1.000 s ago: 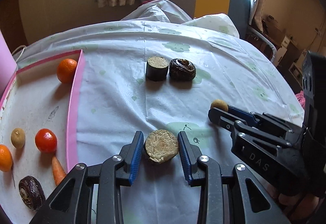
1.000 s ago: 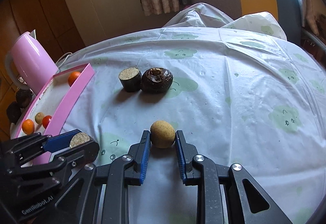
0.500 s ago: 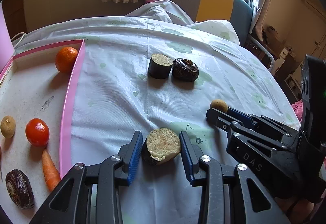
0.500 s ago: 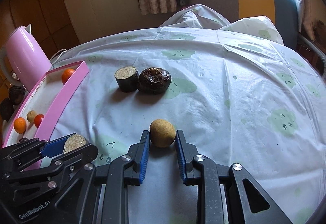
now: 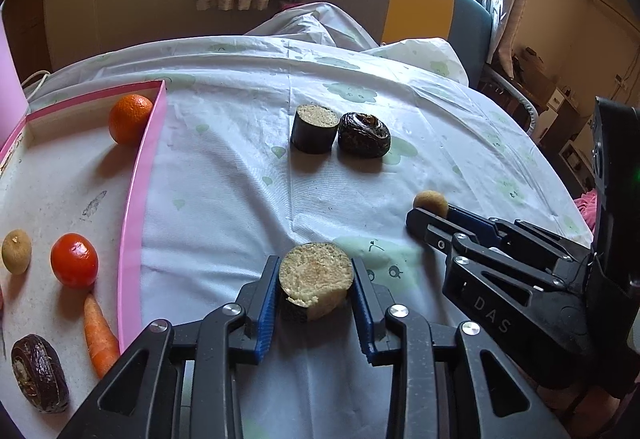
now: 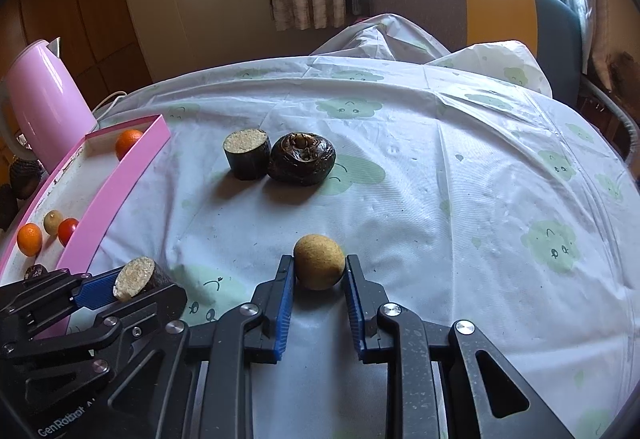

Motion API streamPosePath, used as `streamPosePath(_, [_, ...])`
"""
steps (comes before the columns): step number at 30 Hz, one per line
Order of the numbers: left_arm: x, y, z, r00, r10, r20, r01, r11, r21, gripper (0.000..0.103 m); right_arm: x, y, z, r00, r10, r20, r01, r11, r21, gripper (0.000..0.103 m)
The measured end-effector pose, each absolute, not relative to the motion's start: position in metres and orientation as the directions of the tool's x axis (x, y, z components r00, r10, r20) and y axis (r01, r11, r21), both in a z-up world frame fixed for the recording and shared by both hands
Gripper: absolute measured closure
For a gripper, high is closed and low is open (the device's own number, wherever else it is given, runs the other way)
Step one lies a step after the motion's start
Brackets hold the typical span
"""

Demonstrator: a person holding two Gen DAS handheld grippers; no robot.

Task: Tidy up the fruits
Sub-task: 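Carry the taro slice into the tray and open the left gripper while the right gripper holds the ball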

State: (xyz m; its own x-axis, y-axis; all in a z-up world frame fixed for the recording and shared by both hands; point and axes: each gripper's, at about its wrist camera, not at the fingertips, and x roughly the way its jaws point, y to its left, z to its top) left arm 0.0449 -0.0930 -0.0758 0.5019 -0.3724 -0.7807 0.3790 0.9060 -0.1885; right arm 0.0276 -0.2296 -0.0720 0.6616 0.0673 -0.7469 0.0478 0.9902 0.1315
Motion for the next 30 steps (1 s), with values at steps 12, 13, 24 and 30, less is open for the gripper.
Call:
streamPosePath(12, [0.034, -0.082, -0.033, 0.541, -0.365, -0.758, 0.365, 0.913, -0.180, 0.070, 0.028, -0.229, -0.073, 0.660, 0.069, -0.748, 0.044, 0.990, 0.131, 0.078])
streamPosePath(13, [0.032, -0.080, -0.029, 0.548, -0.362, -0.754, 0.362, 0.916, -0.176, 0.070, 0.029, -0.227, -0.073, 0.659, 0.063, -0.750, 0.044, 0.992, 0.121, 0.078])
streamPosePath(24, [0.033, -0.046, -0.012, 0.605, -0.309, -0.734, 0.286, 0.944, -0.162, 0.070, 0.028, -0.227, -0.073, 0.662, 0.056, -0.747, 0.042, 0.993, 0.111, 0.078])
streamPosePath(30, [0.041, -0.019, -0.011, 0.622, -0.285, -0.729, 0.227, 0.957, -0.180, 0.070, 0.029, -0.225, -0.073, 0.662, 0.040, -0.748, 0.042, 0.995, 0.091, 0.078])
